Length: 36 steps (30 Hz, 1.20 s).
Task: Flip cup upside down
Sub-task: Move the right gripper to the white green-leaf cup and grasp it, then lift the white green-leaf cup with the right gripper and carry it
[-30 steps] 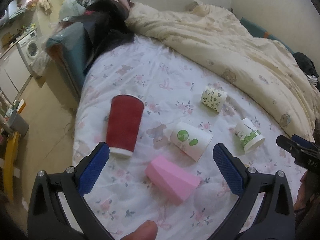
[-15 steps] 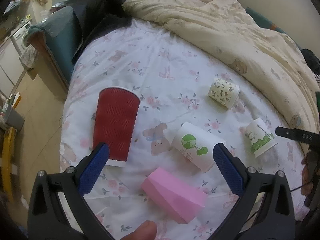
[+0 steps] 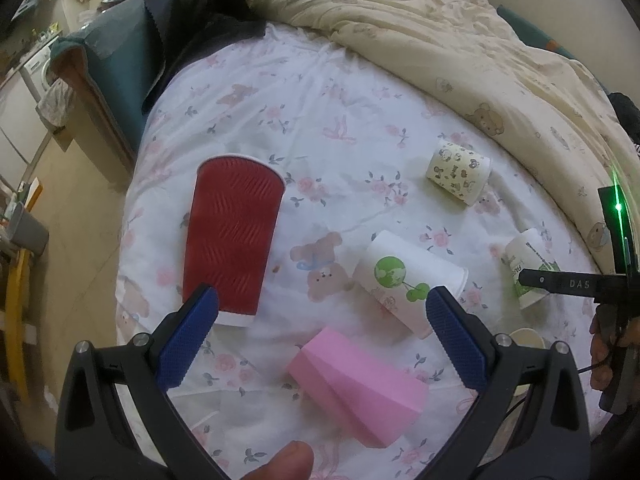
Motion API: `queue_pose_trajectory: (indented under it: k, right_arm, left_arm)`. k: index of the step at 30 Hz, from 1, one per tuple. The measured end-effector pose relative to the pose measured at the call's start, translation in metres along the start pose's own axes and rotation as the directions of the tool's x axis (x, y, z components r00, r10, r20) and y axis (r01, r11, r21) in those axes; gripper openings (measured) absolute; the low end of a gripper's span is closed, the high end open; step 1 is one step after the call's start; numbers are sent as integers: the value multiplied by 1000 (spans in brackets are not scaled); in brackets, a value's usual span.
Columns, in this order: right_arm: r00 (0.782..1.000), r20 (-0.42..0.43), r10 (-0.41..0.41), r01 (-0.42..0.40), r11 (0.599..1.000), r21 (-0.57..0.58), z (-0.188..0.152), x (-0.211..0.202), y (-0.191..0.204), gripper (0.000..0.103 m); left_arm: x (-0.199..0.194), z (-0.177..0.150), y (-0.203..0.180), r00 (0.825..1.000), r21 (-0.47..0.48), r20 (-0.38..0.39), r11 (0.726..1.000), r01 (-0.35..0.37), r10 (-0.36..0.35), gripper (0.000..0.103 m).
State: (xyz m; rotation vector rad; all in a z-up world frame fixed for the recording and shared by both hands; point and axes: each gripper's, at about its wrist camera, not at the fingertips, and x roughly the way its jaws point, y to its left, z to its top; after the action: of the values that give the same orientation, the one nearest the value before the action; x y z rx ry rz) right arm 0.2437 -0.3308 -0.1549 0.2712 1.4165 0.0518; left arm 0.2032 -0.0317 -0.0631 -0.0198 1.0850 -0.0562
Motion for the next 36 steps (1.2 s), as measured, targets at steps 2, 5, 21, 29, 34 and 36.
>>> queue_pose_trajectory:
  k: [2,5,21,29,34,36]
  right_arm:
    - [1000,0,0,0,1000,-11,-1,1,0,68]
    - [1000,17,19,-18,1000,-10,-2,-5,-3,66]
    - [980,155,121,-115,992,-46,-49,-94,33,65]
    - [969,182,169,-158,985,-72,-99,-129,56,65]
    - [964,186,192,-173,979,-112,-133,-143,72,65]
    - [961,187,203,-183,976,-118,-147,-147,77,65]
  left_arm:
    - [0,0,2,1000,-6,-2,1000,2,-2,102]
    - [-2,1,2,1000,-2,1,1000,3,-3,102]
    - [-70,-17,19,999,-44,40,999,5,-3,102]
    - [-104,-50,27,999,-59,33,998,13,-11,102]
    - [-123,-79,32,999,-65,34,998,18,-15,102]
    - [-130,-90,34,999,-67,43,997,26,-23,102]
